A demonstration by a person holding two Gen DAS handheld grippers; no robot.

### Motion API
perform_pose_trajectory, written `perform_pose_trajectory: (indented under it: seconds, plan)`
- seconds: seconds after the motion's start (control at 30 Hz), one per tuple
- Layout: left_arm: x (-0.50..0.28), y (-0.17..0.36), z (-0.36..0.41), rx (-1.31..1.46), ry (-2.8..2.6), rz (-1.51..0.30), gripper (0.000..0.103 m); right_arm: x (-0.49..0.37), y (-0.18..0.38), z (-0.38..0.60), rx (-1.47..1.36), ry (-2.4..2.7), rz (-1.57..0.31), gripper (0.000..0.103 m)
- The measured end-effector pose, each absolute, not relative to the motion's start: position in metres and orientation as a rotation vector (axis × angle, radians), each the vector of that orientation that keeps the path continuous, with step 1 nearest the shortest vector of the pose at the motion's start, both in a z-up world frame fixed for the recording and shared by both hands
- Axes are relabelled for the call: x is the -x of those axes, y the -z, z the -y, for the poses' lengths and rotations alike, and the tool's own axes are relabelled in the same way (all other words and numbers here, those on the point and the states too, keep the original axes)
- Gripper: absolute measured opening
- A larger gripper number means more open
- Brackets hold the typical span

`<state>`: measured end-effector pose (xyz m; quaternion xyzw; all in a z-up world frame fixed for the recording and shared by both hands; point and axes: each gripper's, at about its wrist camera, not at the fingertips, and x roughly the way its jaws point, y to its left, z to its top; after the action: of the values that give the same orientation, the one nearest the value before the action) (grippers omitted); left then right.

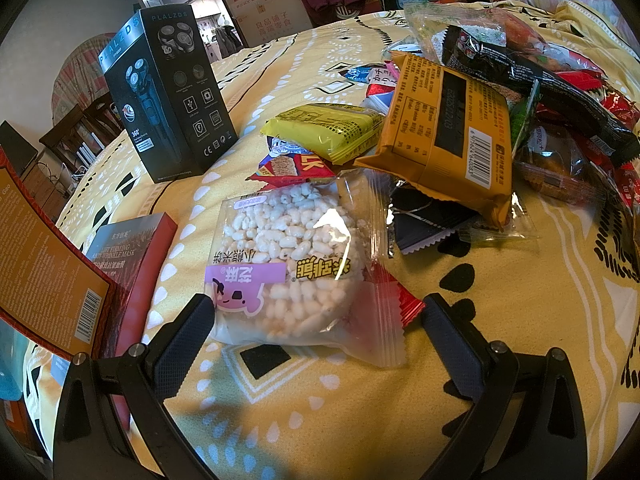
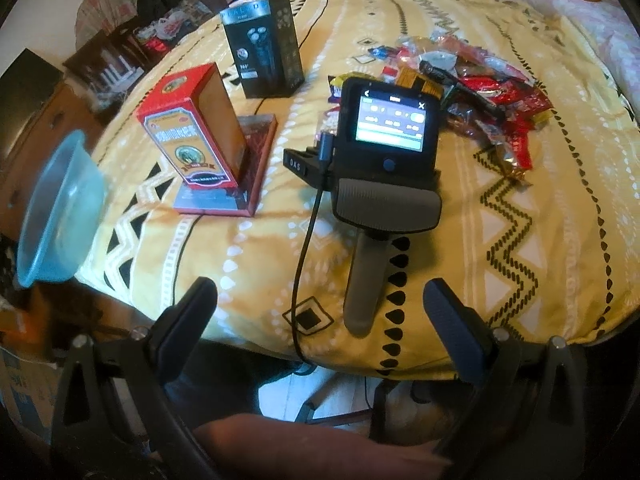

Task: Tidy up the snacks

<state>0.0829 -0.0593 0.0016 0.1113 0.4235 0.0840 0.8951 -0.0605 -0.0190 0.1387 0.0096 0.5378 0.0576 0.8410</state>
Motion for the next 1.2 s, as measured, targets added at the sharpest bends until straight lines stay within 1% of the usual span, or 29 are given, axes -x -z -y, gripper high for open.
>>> perform_pose_trajectory:
  seconds: [0.27,0.8,1.2]
  plan:
    - [-0.0830,-0.0015,0.0593,-0.231,-0.174,-0.878,0.103,0.0631,-0.1442,0.0230,-0.053,-0.127,-1.098,0.103]
    - [-0.0830,-0.0016,0.0593,-0.231,-0.174,-0.878,0.103,0.0614,-0.1431,0.0217,-0.058,-0.135,-1.098,0.103]
    - [-0.0830,-0.0016,0.0593,-0.231,-0.174,-0.878,0.103,0.0638,-0.1464,0.0270,-0.088,-0.159,-1.056,0.103]
